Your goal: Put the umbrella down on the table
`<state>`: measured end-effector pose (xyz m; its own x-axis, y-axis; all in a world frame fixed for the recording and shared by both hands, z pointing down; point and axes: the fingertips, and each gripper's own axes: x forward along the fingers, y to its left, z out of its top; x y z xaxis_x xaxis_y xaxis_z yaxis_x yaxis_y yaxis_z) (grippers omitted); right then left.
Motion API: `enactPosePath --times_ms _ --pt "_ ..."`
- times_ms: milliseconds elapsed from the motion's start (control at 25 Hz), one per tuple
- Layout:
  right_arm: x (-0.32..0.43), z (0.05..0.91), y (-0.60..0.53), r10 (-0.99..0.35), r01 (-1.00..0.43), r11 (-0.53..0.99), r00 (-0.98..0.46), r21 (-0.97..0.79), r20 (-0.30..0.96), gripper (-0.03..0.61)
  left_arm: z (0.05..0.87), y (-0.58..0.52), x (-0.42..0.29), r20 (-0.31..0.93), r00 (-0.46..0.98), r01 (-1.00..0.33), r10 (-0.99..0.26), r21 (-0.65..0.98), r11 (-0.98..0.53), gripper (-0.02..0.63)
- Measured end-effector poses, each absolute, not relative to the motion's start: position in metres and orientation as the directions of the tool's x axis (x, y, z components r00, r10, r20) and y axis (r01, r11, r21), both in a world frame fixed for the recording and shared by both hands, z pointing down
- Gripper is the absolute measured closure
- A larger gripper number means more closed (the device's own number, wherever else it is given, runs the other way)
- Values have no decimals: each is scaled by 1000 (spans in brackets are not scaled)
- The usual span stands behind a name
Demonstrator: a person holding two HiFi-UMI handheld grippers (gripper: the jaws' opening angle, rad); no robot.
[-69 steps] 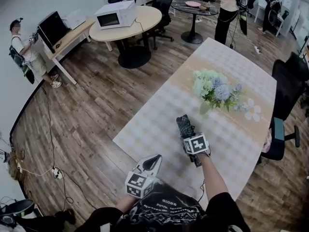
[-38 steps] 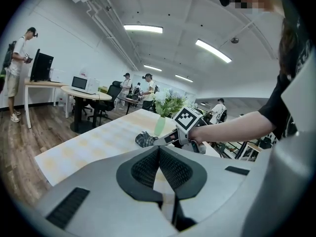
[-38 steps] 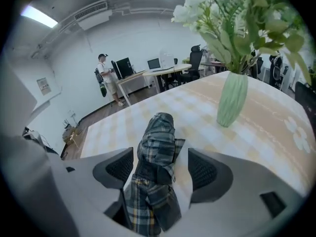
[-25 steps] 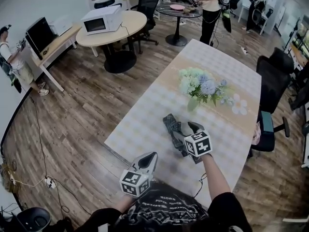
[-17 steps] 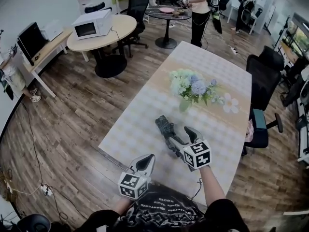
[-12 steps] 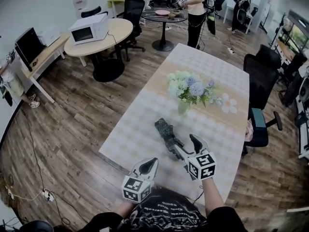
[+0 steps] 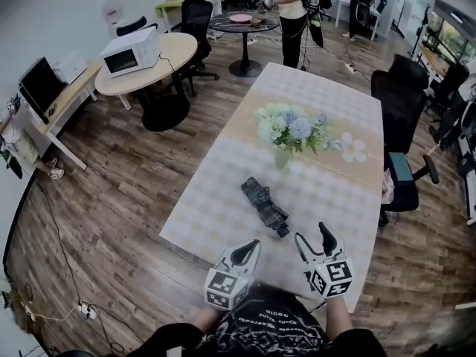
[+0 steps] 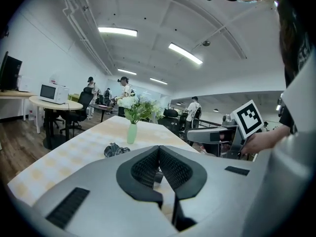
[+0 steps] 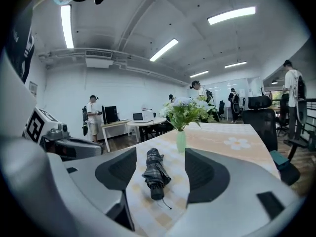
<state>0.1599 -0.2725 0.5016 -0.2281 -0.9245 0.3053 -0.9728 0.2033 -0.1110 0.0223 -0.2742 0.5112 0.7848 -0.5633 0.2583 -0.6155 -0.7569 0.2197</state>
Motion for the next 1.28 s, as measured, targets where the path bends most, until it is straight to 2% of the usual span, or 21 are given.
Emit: enactPosePath --times_ms 240,520,1000,1120,1280 --pt "170 520 -237 -940 -988 101 -134 -118 313 269 512 -264 26 265 795 -598 -546 186 -780 594" --pt "179 532 -221 -940 -990 58 -98 -131 326 280 517 -264 25 270 788 -604 -553 167 -779 594" --pt "187 521 -229 -947 -993 33 -68 -115 315 481 515 -268 24 288 782 -608 -553 156 -779 594" --pt "194 520 -230 -948 -994 7 -42 -113 315 565 518 -269 24 295 778 -612 -554 159 -775 594" --pt "197 514 -238 -955 -993 -9 -25 -114 295 571 512 -276 25 282 774 -619 -567 152 -770 594"
